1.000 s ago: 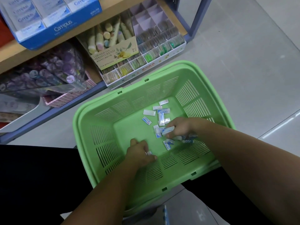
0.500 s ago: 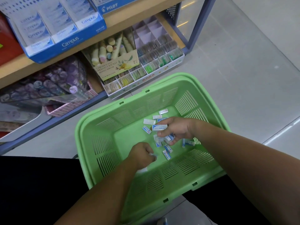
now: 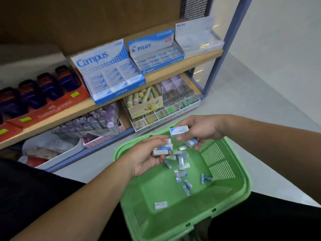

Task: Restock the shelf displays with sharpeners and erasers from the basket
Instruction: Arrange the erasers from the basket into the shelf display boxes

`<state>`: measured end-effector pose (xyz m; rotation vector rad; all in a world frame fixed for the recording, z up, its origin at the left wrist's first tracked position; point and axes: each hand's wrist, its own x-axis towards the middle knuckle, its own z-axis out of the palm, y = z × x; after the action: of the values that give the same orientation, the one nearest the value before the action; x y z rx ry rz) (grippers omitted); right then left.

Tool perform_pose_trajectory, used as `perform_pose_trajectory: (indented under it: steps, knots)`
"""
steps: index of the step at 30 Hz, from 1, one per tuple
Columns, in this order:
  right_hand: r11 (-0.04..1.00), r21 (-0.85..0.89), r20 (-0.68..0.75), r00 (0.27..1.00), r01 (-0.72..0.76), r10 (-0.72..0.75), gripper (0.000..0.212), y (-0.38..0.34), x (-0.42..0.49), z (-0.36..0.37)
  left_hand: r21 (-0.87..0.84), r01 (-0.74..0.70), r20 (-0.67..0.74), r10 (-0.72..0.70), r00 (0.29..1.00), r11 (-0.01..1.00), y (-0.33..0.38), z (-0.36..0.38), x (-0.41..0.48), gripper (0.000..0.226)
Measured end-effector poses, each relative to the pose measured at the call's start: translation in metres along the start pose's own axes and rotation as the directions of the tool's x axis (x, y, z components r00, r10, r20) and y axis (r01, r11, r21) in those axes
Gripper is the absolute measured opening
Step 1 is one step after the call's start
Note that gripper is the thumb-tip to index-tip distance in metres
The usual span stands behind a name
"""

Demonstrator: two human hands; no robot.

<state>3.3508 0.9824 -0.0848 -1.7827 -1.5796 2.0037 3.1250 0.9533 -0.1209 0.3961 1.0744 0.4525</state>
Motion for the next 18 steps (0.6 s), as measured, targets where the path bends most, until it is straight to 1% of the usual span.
perform_pose_trajectory:
  steps: [3,5,7,8,11,12,15,18]
  knots:
    - [0.999,-0.032,-0.066,0.997,0.037,-0.039,0.037,-0.031,-0.025,-0.011,-0.112,0.005,-0.001,-0.005,1.000,0.994,0.013,0.009,-0.020,0.014]
    - [0.997,-0.055,-0.087,0.994,0.053,-0.058,0.026,-0.047,-0.041,-0.014,-0.147,-0.011,0.034,0.016,0.999,0.989,0.022,0.016,-0.032,0.009]
    - [0.995,-0.063,-0.108,0.991,0.073,-0.080,0.016,-0.059,-0.054,-0.012,-0.157,-0.038,0.056,0.047,0.997,0.987,0.030,0.024,-0.041,0.013]
    - [0.995,-0.064,-0.118,0.989,0.078,-0.086,0.016,-0.065,-0.058,-0.010,-0.120,-0.063,0.043,0.069,0.997,0.991,0.034,0.028,-0.045,0.019]
    - [0.994,-0.081,-0.165,0.983,0.073,-0.086,0.023,-0.082,-0.065,-0.007,0.073,-0.162,-0.045,0.166,0.985,0.984,0.051,0.037,-0.057,0.040]
    - [0.994,-0.089,-0.187,0.979,0.069,-0.085,0.026,-0.088,-0.066,-0.008,0.123,-0.191,-0.060,0.200,0.978,0.974,0.059,0.038,-0.061,0.040]
    - [0.993,-0.071,-0.241,0.965,0.093,-0.107,0.034,-0.109,-0.067,-0.011,0.250,-0.260,-0.064,0.284,0.957,0.933,0.090,0.035,-0.074,0.024]
    - [0.988,-0.080,-0.243,0.958,0.136,-0.151,0.028,-0.130,-0.061,-0.006,0.364,-0.314,-0.045,0.353,0.935,0.877,0.118,0.029,-0.080,0.030]
